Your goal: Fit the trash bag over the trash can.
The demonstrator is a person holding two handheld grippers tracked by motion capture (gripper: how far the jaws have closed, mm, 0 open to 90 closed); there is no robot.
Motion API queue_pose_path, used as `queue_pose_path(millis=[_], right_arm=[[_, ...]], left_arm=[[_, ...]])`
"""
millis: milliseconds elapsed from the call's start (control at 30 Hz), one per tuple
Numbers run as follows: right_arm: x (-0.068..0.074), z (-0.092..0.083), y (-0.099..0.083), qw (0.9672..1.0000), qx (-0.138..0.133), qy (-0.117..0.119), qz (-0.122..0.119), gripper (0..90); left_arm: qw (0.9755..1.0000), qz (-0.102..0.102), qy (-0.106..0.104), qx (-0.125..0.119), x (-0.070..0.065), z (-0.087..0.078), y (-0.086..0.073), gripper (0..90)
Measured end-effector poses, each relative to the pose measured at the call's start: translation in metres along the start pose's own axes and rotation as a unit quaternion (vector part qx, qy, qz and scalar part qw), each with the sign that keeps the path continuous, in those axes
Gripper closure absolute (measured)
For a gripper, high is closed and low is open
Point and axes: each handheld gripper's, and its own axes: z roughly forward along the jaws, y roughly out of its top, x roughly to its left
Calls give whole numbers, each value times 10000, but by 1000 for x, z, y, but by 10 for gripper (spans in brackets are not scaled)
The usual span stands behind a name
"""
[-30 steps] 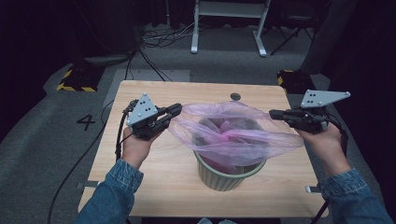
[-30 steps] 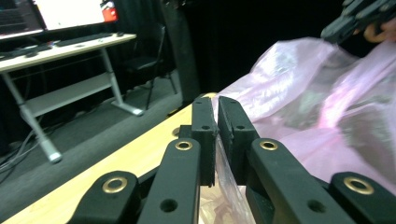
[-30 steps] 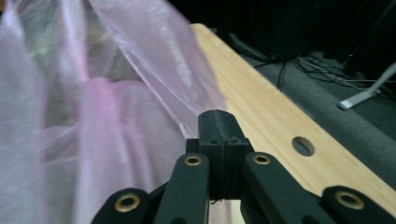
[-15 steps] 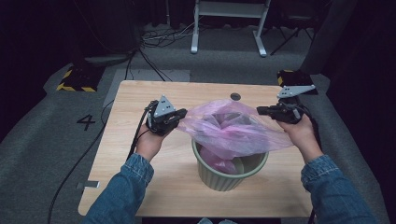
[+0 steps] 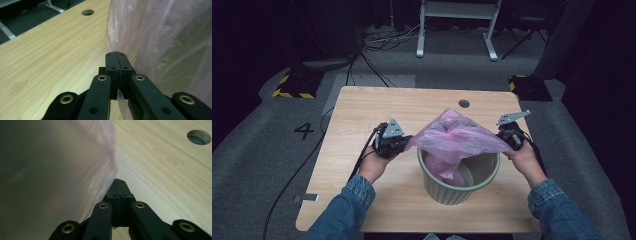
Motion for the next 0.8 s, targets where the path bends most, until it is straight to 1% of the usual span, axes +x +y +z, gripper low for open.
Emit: queue_pose_path(millis=[33,67,100,133,167,233,267,333,433,500,533,600,667,733,800], right_arm=[[0,-3,-2,10000,-96,17,14,900],[-1,-9,-3,9997,-241,16,40,900],[-2,-16,-2,9992,-388,3,105,887],[-3,-24,-1,9985,-530,-32,156,836],[-4,-31,-1,9975,-667,-130,166,785],[-5,-47,1,9951,-873,-454,131,714],[-6,-56,1,9940,-935,-560,113,687],[-7,-72,0,9914,-1053,-769,86,656],[-8,-94,-5,9882,-1187,-967,42,625],[-6,-109,-10,9859,-1250,-1114,-10,599],[-5,-113,-12,9855,-1269,-1130,-22,583],[-2,-123,-17,9844,-1335,-1143,-82,563],[4,-132,-21,9834,-1395,-1147,-159,553],[12,-141,-22,9830,-1469,-1076,-240,536],[20,-149,-20,9826,-1539,-981,-332,507]], left_arm=[[10000,-18,43,-45,-1,-1,1,878],[9999,-24,98,-115,0,-3,3,833],[9997,-70,159,-192,0,-6,5,770],[9993,-117,229,-264,1,-9,7,702],[9989,-144,294,-335,1,-12,10,633],[9981,-124,346,-491,1,-21,14,531],[9977,-88,382,-548,1,-26,15,496],[9971,-11,365,-665,1,-37,17,455],[9966,65,221,-794,-2,-52,17,422],[9963,170,147,-828,-6,-60,16,403],[9960,210,103,-862,-8,-64,15,399],[9954,272,-6,-923,-13,-72,14,385],[9948,334,-73,-962,-17,-78,14,376],[9934,376,-192,-1064,-20,-84,15,366],[9922,411,-365,-1122,-23,-88,18,354]])
